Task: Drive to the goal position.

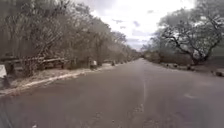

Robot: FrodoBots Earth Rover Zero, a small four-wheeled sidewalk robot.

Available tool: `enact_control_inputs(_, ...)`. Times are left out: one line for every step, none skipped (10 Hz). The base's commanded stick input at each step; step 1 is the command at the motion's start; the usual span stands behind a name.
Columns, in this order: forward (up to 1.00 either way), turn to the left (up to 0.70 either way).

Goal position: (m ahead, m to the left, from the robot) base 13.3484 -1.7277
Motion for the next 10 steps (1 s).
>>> enact_control_inputs(0.00,0.00)
enact_control_inputs(0.00,0.00)
enact_control_inputs(0.00,-0.03)
enact_control_inputs(0.00,-0.21)
enact_control_inputs(0.00,-0.40)
enact_control_inputs(0.00,-0.45)
enact_control_inputs(0.00,-0.45)
enact_control_inputs(0.00,0.00)
enact_control_inputs(0.00,0.00)
enact_control_inputs(0.00,0.00)
